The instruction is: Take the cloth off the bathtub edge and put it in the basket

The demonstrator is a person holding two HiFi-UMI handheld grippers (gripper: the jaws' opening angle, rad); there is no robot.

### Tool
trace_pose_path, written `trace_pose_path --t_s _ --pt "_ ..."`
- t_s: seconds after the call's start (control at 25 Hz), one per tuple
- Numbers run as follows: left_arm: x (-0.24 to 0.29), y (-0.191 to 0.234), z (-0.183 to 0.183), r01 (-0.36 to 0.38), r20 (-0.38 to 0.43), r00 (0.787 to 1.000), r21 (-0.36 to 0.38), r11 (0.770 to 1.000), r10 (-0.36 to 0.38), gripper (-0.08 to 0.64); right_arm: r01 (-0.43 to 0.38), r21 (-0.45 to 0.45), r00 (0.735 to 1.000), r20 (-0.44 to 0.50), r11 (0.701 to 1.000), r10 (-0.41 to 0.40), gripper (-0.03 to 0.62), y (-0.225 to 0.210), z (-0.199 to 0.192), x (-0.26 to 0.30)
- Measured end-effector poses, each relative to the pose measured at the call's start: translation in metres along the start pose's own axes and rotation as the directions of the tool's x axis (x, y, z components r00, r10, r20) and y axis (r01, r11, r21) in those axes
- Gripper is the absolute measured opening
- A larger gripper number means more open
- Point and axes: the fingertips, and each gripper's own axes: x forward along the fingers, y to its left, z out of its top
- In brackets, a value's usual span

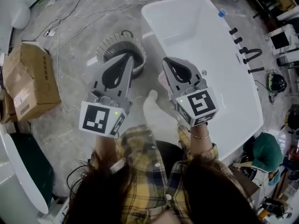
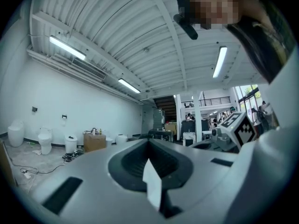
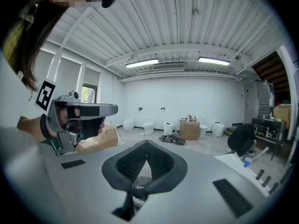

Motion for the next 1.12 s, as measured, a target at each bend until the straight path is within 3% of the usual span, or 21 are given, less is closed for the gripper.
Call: trace_pose_path --t_s 0.4,0.64,0.88,1.12 --pt "0.106 0.032 0.011 0.127 0.016 0.992 0.003 0.992 -0.127 0.017 0.113 0.024 0.994 -0.014 0.993 -0.113 0.015 -0.081 0.015 0.05" --pt "0.15 0.017 0.005 0.252 -0.001 0.968 -0.007 0.968 -0.252 0.017 0.232 0.043 0.972 -0.049 0.972 -0.23 0.015 -0.116 0.005 0.044" --pt "0.188 -0.008 0.01 0.422 -0.011 0.906 0.023 0.906 -0.422 0.017 0.363 0.09 0.931 -0.065 0.927 -0.358 0.015 -0.145 -0.001 0.035" --pt "0.208 -0.037 0.005 0.601 -0.04 0.799 0.019 0.799 -0.6 0.017 0.515 0.144 0.857 -0.086 0.845 -0.507 0.015 -0.164 -0.008 0.018"
